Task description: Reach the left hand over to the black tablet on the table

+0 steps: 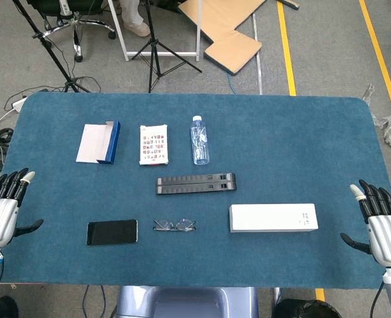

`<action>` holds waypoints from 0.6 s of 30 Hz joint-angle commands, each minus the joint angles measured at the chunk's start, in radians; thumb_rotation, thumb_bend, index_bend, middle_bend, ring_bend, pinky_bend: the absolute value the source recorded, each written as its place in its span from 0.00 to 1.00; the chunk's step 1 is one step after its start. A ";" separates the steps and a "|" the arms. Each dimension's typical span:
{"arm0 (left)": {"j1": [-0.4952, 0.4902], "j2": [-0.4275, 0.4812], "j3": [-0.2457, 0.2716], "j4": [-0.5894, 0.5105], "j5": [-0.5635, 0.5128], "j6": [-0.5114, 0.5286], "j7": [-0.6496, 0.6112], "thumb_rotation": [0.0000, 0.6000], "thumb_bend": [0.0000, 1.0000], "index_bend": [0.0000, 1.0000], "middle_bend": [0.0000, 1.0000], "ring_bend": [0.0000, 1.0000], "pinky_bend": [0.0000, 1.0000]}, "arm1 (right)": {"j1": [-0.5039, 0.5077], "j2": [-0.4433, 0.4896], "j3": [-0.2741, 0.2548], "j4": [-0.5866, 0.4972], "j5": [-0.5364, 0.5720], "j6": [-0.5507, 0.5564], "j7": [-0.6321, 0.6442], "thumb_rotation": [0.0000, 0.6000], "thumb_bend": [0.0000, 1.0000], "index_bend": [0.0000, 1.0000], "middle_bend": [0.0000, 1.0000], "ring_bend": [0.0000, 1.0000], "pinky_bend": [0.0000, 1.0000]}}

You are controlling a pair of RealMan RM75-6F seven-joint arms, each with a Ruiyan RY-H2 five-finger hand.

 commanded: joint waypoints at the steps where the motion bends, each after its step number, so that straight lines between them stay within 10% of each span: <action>1: 0.001 0.000 0.001 -0.002 0.002 -0.002 -0.002 1.00 0.00 0.00 0.00 0.00 0.00 | 0.000 0.001 0.000 -0.001 0.002 -0.003 0.005 1.00 0.00 0.00 0.00 0.00 0.00; 18: -0.093 -0.178 0.066 -0.022 -0.008 -0.276 0.136 1.00 0.05 0.00 0.00 0.00 0.00 | -0.003 0.023 -0.011 -0.030 -0.004 -0.015 0.037 1.00 0.00 0.00 0.00 0.00 0.00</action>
